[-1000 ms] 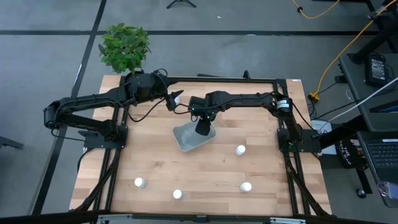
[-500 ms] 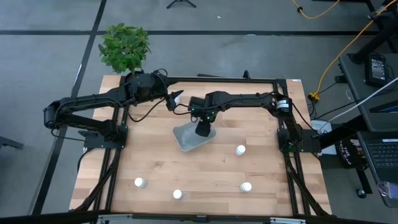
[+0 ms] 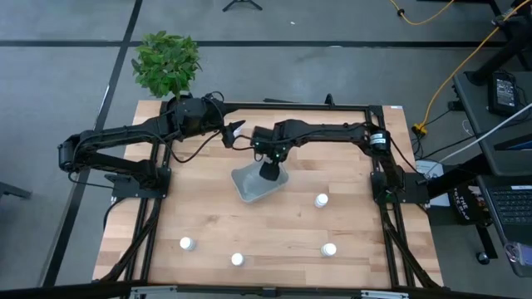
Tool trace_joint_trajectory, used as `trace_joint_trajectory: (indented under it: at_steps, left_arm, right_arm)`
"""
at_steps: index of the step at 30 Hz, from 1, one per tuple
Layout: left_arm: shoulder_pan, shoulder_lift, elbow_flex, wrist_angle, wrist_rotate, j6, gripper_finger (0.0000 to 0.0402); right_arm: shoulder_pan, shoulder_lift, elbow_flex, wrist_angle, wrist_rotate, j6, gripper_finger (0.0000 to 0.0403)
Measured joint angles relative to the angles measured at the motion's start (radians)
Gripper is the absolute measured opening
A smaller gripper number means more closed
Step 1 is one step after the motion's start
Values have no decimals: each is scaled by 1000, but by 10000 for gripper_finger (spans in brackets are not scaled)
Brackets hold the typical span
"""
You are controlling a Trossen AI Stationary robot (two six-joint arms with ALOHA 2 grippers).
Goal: Pick and place pill bottles into a basket
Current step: Put the white pill bottle into the white bin
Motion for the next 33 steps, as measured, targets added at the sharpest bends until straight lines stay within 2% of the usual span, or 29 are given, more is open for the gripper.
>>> trace_joint_trajectory:
  at_steps: [7,15,19,23,28,33]
  left_arm:
    - [0,0,0,0,1,0,239]
    - [0,0,0,-5,115,-8,239]
    - [15,-1,1,-82,141,22,240]
    - [77,2,1,-211,216,26,240]
    - [183,24,1,-312,249,26,240]
    - [277,82,1,-318,286,31,254]
  right_arm:
    - [1,0,205,-121,8,-12,274]
    - [10,-26,521,-240,264,-97,275]
    - [21,-180,452,-161,406,-142,275]
    - [21,-324,418,-163,560,-181,275]
    - [20,-481,379,-146,615,-208,275]
    - [19,-641,258,-139,643,-232,275]
